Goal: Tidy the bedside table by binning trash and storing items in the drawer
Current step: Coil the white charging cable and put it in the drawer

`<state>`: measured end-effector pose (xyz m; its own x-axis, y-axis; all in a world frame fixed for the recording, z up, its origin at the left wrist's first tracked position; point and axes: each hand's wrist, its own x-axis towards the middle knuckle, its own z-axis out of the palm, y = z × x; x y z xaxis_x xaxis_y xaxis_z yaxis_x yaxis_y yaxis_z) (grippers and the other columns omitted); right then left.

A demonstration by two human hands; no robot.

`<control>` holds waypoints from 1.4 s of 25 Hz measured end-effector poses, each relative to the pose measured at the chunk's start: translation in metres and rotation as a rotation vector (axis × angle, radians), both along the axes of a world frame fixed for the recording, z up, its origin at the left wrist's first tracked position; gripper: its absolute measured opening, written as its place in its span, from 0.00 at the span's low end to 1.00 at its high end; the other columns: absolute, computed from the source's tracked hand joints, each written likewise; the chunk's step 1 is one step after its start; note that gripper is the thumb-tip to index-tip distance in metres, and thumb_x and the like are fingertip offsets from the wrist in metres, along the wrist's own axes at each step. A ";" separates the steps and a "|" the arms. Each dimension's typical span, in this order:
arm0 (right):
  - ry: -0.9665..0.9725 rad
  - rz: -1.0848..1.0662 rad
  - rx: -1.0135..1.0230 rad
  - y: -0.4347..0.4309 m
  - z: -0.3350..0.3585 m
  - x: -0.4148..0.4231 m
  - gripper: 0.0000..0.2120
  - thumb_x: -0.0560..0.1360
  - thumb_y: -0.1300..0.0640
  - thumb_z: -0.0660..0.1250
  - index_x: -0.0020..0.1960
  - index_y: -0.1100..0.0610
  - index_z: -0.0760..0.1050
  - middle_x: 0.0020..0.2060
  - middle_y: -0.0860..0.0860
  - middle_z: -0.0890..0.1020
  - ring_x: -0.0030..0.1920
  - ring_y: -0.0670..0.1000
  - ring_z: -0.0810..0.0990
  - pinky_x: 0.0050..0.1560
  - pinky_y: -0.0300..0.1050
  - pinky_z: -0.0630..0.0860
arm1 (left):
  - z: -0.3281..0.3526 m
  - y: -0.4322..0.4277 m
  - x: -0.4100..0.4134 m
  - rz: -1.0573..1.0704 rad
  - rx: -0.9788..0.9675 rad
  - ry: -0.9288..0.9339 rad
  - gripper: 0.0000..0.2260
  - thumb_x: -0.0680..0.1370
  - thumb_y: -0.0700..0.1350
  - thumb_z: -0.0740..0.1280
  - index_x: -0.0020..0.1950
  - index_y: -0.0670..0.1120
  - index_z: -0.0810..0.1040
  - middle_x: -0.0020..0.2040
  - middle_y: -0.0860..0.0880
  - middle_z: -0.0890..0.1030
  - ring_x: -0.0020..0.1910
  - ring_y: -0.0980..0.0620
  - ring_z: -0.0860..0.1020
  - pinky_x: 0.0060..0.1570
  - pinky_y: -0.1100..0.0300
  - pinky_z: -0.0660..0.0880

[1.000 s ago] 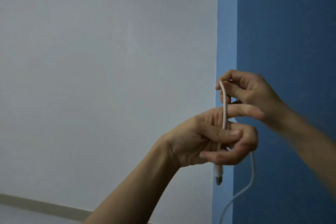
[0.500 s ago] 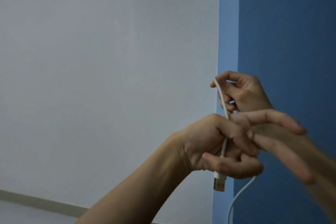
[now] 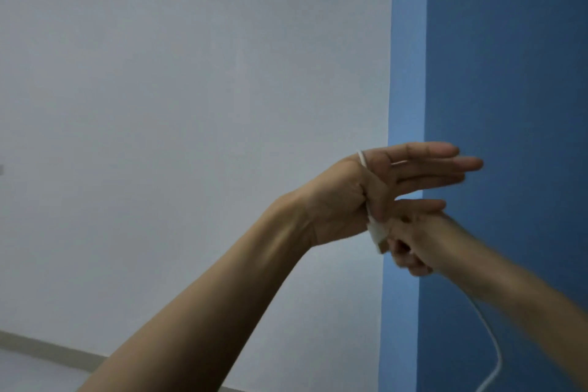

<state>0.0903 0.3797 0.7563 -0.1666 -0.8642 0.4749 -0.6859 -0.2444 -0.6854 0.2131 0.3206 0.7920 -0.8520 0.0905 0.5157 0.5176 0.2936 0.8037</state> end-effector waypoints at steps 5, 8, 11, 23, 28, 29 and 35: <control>0.267 0.009 0.060 0.035 -0.016 0.017 0.09 0.78 0.53 0.60 0.48 0.46 0.79 0.20 0.43 0.73 0.21 0.43 0.68 0.24 0.31 0.63 | 0.000 -0.018 0.007 0.247 -0.084 -0.004 0.33 0.56 0.20 0.46 0.51 0.44 0.73 0.71 0.38 0.69 0.72 0.47 0.67 0.67 0.54 0.68; 0.676 -0.076 -0.104 0.053 -0.010 0.022 0.12 0.75 0.45 0.57 0.42 0.45 0.79 0.29 0.29 0.75 0.32 0.37 0.75 0.31 0.31 0.68 | -0.003 -0.021 0.004 0.263 -0.122 -0.057 0.31 0.57 0.21 0.46 0.53 0.40 0.72 0.63 0.35 0.75 0.64 0.43 0.74 0.60 0.53 0.74; 0.858 -0.098 -0.280 0.065 0.009 0.020 0.16 0.67 0.39 0.56 0.37 0.46 0.78 0.22 0.34 0.74 0.27 0.34 0.73 0.29 0.27 0.66 | -0.015 -0.015 -0.004 0.254 -0.174 -0.148 0.22 0.60 0.26 0.52 0.47 0.40 0.75 0.40 0.47 0.83 0.41 0.52 0.81 0.41 0.60 0.77; 0.907 -0.112 -0.878 0.045 0.042 -0.018 0.12 0.74 0.53 0.65 0.37 0.58 0.81 0.29 0.47 0.83 0.27 0.43 0.77 0.31 0.39 0.73 | -0.028 0.010 -0.006 -0.078 0.003 -0.278 0.19 0.78 0.28 0.47 0.64 0.39 0.69 0.47 0.36 0.82 0.34 0.43 0.84 0.25 0.68 0.74; 0.348 -0.052 -0.910 0.024 0.024 -0.027 0.05 0.68 0.50 0.69 0.34 0.49 0.78 0.36 0.46 0.83 0.30 0.43 0.78 0.30 0.35 0.74 | -0.017 0.030 -0.003 -0.108 -0.002 -0.378 0.25 0.70 0.25 0.47 0.64 0.36 0.67 0.67 0.22 0.58 0.48 0.29 0.78 0.40 0.61 0.79; 0.293 -0.051 -0.915 0.022 0.023 -0.027 0.05 0.67 0.50 0.70 0.34 0.49 0.78 0.37 0.45 0.82 0.29 0.42 0.78 0.30 0.33 0.73 | -0.016 0.031 -0.003 -0.096 0.001 -0.397 0.22 0.74 0.28 0.47 0.67 0.36 0.66 0.67 0.22 0.59 0.39 0.35 0.82 0.25 0.69 0.73; 0.111 -0.007 -0.771 0.023 0.025 -0.013 0.11 0.70 0.63 0.69 0.31 0.53 0.76 0.27 0.53 0.79 0.24 0.43 0.74 0.25 0.32 0.70 | -0.014 0.022 -0.005 -0.122 -0.073 -0.290 0.22 0.70 0.22 0.46 0.56 0.37 0.68 0.66 0.22 0.61 0.59 0.31 0.69 0.39 0.65 0.79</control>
